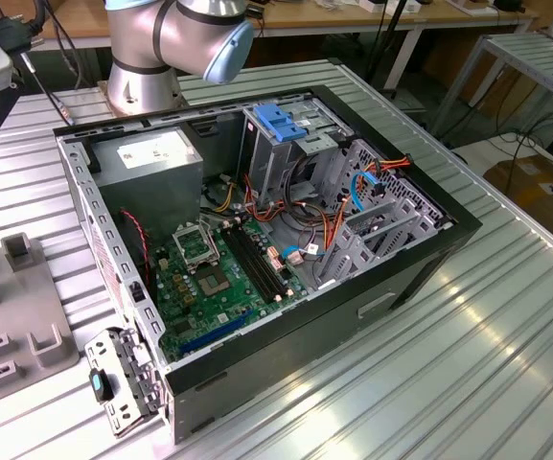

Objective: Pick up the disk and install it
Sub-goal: 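Reach for the disk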

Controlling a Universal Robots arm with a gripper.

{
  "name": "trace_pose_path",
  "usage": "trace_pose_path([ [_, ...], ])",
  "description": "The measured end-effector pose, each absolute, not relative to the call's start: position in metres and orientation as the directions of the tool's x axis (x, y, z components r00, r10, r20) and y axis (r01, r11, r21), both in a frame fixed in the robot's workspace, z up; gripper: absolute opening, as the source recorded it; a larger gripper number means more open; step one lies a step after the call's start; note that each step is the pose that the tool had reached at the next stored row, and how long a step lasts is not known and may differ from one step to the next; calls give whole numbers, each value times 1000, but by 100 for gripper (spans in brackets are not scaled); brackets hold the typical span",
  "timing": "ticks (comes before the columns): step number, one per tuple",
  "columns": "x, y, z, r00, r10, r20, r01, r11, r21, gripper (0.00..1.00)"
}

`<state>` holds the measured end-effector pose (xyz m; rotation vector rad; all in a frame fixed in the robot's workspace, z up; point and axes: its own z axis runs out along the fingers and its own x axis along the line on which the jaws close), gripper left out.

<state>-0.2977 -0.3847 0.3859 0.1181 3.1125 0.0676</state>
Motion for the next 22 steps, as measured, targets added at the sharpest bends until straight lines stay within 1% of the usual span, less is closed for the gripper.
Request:
trace_pose_path([
  [7, -298, -384, 386, -997, 77, -25, 75, 996, 44, 11],
  [14, -305, -374, 384, -997, 76, -25, 75, 996, 44, 11],
  [22, -328, -360, 381, -997, 77, -25, 75, 996, 44, 11],
])
